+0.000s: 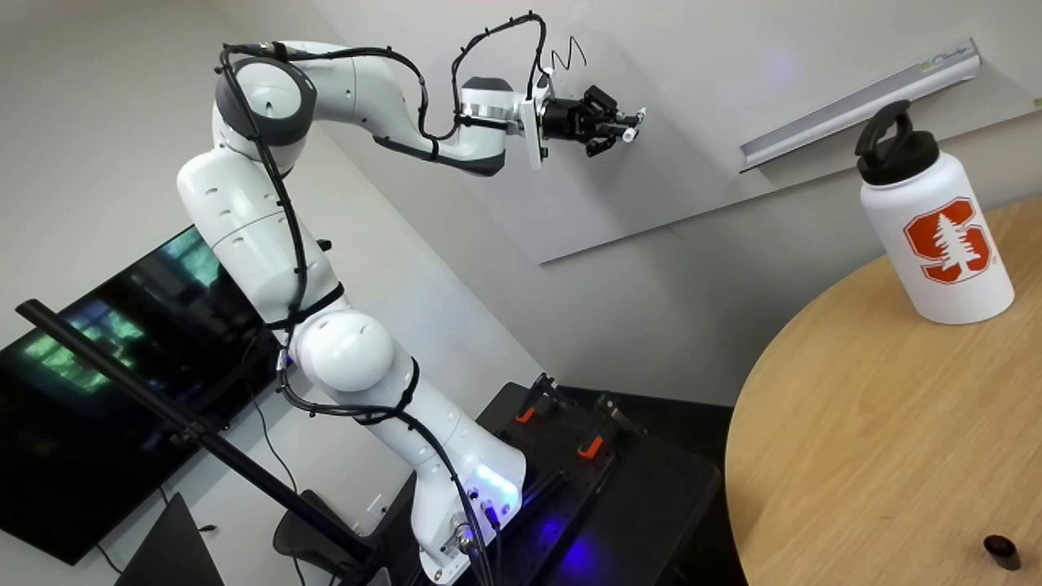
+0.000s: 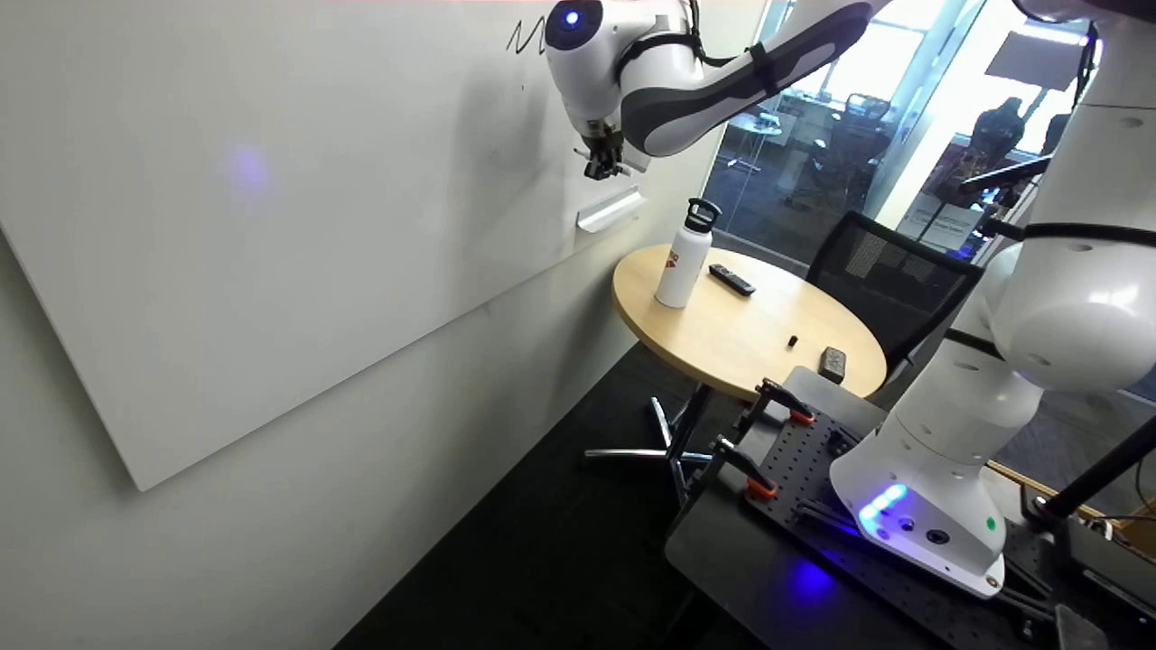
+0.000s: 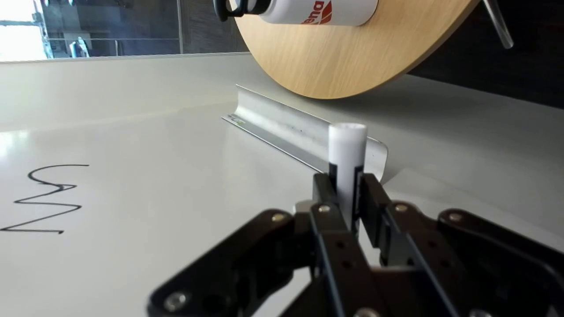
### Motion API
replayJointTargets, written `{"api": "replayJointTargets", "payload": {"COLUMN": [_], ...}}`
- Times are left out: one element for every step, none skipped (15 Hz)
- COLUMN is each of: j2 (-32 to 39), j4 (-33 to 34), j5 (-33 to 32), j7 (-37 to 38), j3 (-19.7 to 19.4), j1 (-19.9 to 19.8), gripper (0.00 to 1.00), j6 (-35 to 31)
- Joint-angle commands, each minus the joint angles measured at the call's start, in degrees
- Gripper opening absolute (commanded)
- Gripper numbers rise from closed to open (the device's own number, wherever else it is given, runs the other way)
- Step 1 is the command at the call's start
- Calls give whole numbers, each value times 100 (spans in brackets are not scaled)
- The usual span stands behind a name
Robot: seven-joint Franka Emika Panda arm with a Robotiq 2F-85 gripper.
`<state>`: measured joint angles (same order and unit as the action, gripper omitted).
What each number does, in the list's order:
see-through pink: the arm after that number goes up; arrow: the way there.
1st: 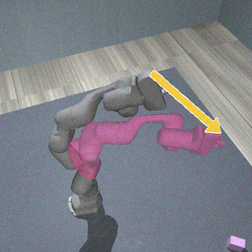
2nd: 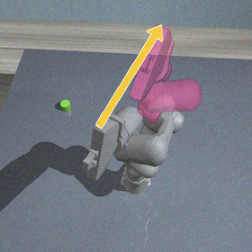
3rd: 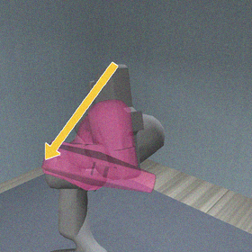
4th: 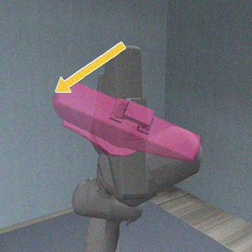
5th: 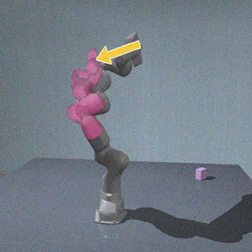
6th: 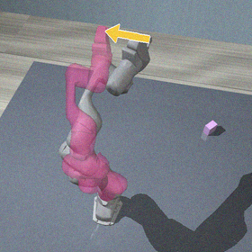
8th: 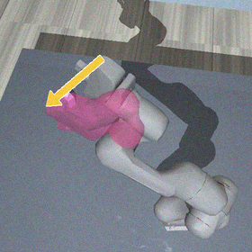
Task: Write on the white board.
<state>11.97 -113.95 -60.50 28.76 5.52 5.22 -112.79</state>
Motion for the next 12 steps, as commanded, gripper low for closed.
{"api": "replayJointTargets", "payload": {"j2": [190,218,241,271,298,325,346,379,411,424,381,341], "j4": [307,347,381,423,458,490,521,563,600,629,624,628], "j5": [-89,-86,-81,-77,-74,-76,-73,-68,-71,-77,-51,-14], "j7": [156,158,158,155,150,149,144,132,135,152,179,202], "j3": [-78,-85,-90,-96,-102,-108,-114,-120,-128,-138,-149,-162], "j1": [123,125,126,126,128,128,130,131,135,140,128,111], "gripper": [7,7,7,8,7,8,8,8,7,8,7,7], "j6": [208,210,213,215,222,222,231,240,256,276,253,235]}}
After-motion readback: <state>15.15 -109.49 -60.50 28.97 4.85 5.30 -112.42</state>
